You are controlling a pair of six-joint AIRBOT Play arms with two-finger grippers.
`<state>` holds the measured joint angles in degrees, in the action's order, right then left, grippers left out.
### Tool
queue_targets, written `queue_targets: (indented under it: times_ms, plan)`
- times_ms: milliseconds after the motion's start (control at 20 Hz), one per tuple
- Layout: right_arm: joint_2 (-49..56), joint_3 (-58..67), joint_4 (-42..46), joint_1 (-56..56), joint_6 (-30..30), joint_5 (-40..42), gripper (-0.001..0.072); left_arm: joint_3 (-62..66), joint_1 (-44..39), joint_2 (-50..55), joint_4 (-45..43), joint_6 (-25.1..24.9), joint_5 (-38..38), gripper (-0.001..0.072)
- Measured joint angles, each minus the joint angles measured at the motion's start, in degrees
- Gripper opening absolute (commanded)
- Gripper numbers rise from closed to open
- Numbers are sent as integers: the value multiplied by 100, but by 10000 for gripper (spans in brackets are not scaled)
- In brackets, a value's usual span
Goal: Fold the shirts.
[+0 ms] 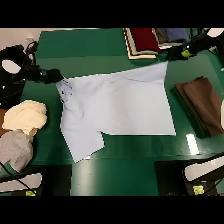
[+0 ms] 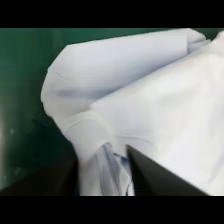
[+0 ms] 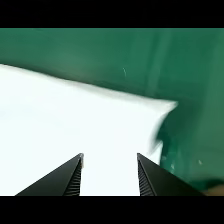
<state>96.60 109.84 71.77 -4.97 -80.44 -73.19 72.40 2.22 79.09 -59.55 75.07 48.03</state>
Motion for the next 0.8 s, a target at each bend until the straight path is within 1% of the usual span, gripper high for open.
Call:
queue_targets:
  times_ms: [50, 150, 300, 400, 550, 600, 650, 800]
  plan:
    - [68, 133, -92, -59, -2, -74, 390, 127, 103, 35, -15, 9, 28, 469]
    - [39, 181, -256, -229, 59, -321, 390, 352, 341, 55, -42, 94, 391, 468]
    - [-380, -525, -363, -612, 282, -835, 383, 363, 671, -164, -197, 192, 1235, 468]
    - [-852, -1438, -413, -946, 378, -1034, 383, 17, 754, -492, -435, 234, 1626, 469]
    - [-1676, -3154, -409, -1532, 479, -1064, 388, -848, 831, -1145, -669, 289, 1880, 469]
    - [-1939, -3727, -417, -1725, 531, -1058, 471, -1145, 837, -1357, -673, 306, 1917, 469]
    - [-2201, -4321, -413, -1934, 592, -1038, 526, -1453, 848, -1565, -717, 337, 1967, 469]
    - [-2791, -5790, -426, -2424, 730, -942, 523, -2100, 859, -1978, -754, 468, 2011, 469]
